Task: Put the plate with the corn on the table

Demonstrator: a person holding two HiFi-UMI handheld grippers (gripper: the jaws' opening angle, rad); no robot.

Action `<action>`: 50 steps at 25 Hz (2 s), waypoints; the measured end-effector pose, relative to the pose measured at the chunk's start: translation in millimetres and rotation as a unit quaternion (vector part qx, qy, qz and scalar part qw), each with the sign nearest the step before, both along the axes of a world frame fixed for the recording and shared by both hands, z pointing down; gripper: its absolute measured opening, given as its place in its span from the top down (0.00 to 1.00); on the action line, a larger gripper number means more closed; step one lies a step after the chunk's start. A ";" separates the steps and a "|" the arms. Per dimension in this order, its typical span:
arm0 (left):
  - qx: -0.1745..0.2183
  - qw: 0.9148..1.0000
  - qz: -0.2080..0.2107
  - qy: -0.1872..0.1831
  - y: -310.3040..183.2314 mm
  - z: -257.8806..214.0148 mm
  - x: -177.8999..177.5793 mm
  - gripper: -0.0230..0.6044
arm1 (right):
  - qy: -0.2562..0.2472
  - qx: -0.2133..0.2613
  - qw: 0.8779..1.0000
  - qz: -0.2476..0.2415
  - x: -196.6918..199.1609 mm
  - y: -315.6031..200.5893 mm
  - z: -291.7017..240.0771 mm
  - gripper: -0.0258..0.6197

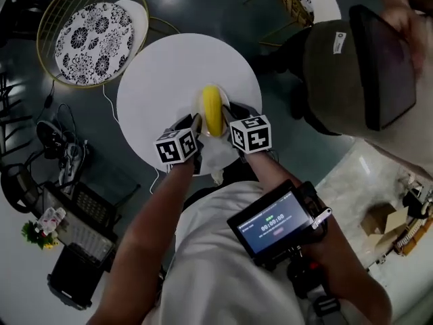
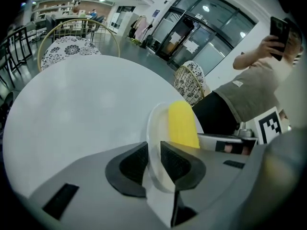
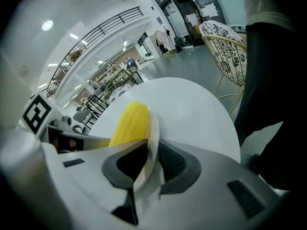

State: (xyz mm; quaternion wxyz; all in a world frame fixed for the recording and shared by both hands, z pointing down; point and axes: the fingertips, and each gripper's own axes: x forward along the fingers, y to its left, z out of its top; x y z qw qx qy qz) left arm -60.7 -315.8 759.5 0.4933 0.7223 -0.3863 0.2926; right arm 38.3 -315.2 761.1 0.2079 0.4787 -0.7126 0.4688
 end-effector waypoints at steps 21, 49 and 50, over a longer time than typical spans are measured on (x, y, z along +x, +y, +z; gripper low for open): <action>0.073 0.996 -0.046 0.026 26.8 -45.4 -36.3 0.81 | 0.014 0.072 0.996 0.053 29.0 4.8 -42.2 0.87; 0.199 0.976 -0.038 0.077 112.5 -150.9 -85.3 0.95 | -0.015 0.161 0.986 -0.047 -52.3 79.4 -145.5 0.95; 0.204 0.975 -0.036 0.079 112.1 -152.0 -86.7 0.95 | -0.018 0.164 0.985 -0.051 -55.4 77.9 -146.9 0.95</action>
